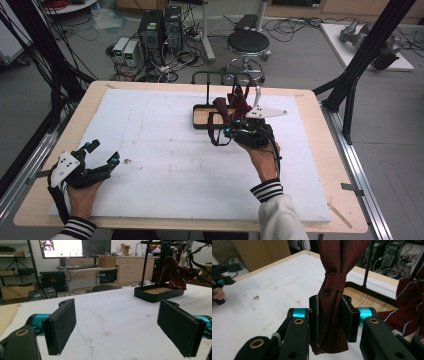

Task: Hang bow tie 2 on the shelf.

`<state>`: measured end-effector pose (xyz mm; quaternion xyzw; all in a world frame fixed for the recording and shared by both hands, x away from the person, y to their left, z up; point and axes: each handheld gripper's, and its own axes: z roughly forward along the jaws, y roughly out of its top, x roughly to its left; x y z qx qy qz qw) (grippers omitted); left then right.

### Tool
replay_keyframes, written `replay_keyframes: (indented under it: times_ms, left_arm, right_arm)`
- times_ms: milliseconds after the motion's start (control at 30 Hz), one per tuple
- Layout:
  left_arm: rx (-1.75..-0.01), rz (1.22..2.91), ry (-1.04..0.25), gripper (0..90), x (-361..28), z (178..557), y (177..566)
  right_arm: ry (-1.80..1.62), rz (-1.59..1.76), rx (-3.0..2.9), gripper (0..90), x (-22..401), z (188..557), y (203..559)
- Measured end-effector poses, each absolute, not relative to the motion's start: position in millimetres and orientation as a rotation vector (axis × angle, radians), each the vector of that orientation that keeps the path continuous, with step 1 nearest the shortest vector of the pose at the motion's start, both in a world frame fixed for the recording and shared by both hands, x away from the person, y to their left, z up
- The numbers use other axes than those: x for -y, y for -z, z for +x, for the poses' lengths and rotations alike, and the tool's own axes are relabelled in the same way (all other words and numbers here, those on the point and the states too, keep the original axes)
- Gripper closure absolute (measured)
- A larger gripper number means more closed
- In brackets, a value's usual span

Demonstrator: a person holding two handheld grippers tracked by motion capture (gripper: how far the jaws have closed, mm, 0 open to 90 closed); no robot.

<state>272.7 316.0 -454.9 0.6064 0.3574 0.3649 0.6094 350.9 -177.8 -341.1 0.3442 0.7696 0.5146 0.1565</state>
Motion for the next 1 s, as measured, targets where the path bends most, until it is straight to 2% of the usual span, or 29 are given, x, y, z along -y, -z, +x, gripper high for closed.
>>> replay_keyframes:
  times_ms: [467,1000]
  left_arm:
    - [-0.827,1.400,-0.842,16.0,-315.9,272.9,454.9]
    - [-0.826,1.401,-0.842,16.0,-316.4,272.8,454.9]
  right_arm:
    - [-1.495,0.979,-2.088,71.2,170.6,379.6,323.7]
    - [-1.547,1.035,-1.983,71.2,167.6,401.7,320.9]
